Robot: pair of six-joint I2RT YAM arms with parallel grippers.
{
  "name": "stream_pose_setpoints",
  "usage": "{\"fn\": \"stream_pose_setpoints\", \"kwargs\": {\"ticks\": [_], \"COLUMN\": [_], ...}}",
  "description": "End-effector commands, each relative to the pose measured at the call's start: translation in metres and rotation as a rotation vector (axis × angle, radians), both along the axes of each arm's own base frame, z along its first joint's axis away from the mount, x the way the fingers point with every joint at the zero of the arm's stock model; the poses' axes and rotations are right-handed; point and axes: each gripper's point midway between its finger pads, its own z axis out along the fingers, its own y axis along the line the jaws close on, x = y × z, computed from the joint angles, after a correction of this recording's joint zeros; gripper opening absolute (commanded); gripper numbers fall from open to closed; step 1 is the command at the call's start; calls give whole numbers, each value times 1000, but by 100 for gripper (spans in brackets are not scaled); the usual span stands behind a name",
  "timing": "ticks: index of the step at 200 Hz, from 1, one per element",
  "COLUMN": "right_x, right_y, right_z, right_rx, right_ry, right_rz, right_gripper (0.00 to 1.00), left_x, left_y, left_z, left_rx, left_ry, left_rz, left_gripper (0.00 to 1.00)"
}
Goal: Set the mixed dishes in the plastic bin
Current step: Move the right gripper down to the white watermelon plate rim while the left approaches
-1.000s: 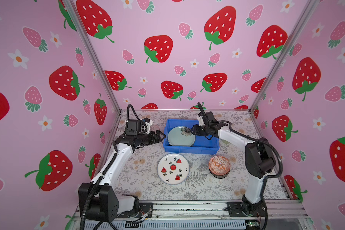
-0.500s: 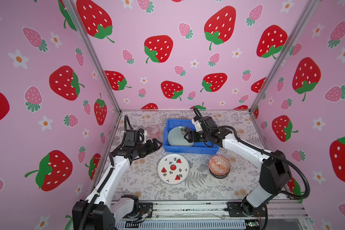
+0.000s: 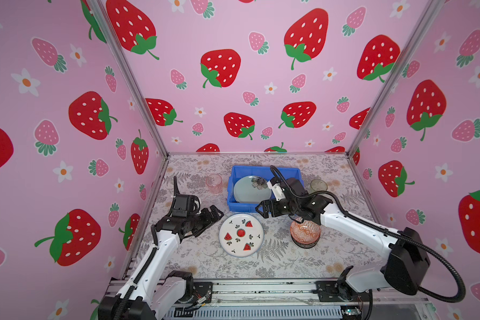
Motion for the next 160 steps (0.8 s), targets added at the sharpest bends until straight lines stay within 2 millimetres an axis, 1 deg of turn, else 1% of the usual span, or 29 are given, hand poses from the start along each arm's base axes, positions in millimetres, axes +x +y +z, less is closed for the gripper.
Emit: {"fn": "stream_pose_setpoints", "kwargs": {"ticks": [1, 9, 18, 40, 67, 91, 113, 160], "right_x": [-15, -18, -21, -26, -31, -32, -32, -34], "right_y": [4, 3, 2, 1, 5, 9, 13, 13], "right_z": [-5, -11, -18, -33, -45, -55, -60, -75], "right_rx": [54, 55, 53, 42, 54, 51, 46, 12], "right_ry": [36, 47, 58, 87, 124, 154, 168, 202], "right_rz": [6, 10, 14, 25, 39, 50, 58, 49], "right_gripper": [99, 99, 99, 100, 99, 97, 95, 94], "left_x": [-4, -5, -7, -11, -16, -21, -23, -23], "left_y": [0, -1, -2, -5, -6, -9, -11, -17], "left_z": [-6, -9, -13, -22, -33, -42, -48, -60], "left_rx": [-33, -41, -50, -67, -70, -76, -78, -72], "left_ry": [20, 23, 30, 38, 49, 55, 56, 70], "left_rz": [40, 45, 46, 47, 44, 34, 24, -14], "left_gripper": [99, 100, 99, 92, 85, 84, 83, 82]}}
